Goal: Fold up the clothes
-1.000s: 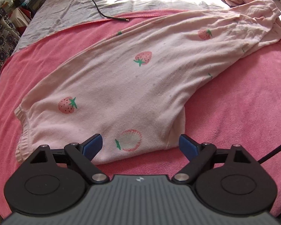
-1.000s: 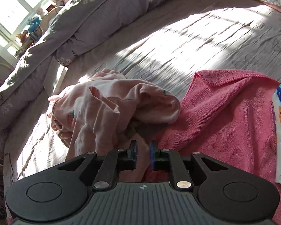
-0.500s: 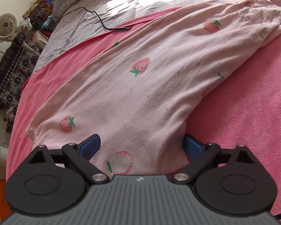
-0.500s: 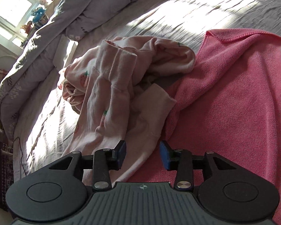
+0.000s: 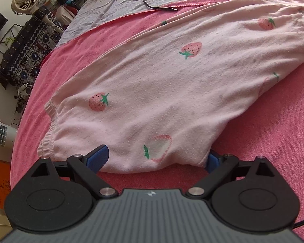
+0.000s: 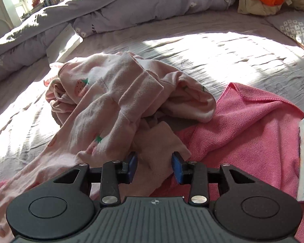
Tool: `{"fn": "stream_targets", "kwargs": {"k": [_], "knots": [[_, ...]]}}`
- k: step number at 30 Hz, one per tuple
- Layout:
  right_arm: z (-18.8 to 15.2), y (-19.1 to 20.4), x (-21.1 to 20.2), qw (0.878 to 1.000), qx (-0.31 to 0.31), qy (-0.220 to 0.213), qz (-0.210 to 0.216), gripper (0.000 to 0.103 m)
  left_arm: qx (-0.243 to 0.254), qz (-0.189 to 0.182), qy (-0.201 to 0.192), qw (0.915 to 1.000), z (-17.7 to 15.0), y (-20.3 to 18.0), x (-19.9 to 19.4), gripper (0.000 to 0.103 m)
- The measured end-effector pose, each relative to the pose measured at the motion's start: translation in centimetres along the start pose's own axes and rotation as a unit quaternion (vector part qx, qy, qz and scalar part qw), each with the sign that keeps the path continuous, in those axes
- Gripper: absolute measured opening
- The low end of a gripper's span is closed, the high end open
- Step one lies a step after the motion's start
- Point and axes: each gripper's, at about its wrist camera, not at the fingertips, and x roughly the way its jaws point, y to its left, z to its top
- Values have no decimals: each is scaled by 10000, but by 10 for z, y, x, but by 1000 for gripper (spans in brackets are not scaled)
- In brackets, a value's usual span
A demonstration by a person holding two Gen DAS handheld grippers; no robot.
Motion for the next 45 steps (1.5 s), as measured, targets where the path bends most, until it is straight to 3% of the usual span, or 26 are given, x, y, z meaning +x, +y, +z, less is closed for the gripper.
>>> {"fn": "stream_targets", "kwargs": {"k": [4,5,6,8,11,13,16,18,20,23,24,26,30,32,41,43,44,45], "knots": [[5,-7,17,9987,480,165,-81,42,-3,-37,9,10000,0,1,1,97],[6,-7,16,9982,560,198,-59,37,-6,-51,12,10000,1,2,2,97],[6,-5,15,9983,522,256,-7,19,-9,-63,16,10000,1,2,2,97],[9,3,10,9991,286,295,-71,9,-3,-91,28,10000,1,3,3,97],[19,13,-4,9995,-103,-99,-287,5,12,-142,53,9999,1,5,4,97],[29,18,-9,9952,-457,-525,-681,3,20,-165,71,9998,1,6,5,98],[47,-7,15,9973,-173,-242,-665,4,-12,-198,100,9998,2,8,6,99],[47,-42,14,9959,901,-77,10,12,-26,-227,113,9997,2,8,6,99],[38,-64,2,9826,1691,-238,728,18,-41,-257,134,9996,2,9,6,99],[31,-65,-15,9742,1795,-451,1289,69,-49,-281,179,9994,4,10,6,99],[31,-60,-17,9740,1702,-510,1402,73,-50,-287,195,9994,4,10,6,99],[37,-43,-12,9760,1496,-506,1500,73,-32,-287,209,9994,4,9,6,99],[53,-31,-11,9657,1802,-623,1765,73,38,-275,206,9994,3,8,4,99],[55,-28,-17,9636,1790,-722,1849,78,15,-285,210,9994,1,9,4,99],[13,-28,-35,9727,1678,-923,1312,90,-115,-326,241,9991,1,12,6,101],[20,-16,-19,9804,1481,-730,1071,89,-120,-337,238,9991,1,12,6,101],[26,-13,-8,9825,1471,-601,976,82,-122,-339,232,9991,1,12,6,101],[32,-9,2,9841,1467,-470,887,64,-125,-341,226,9991,1,12,6,101]]}}
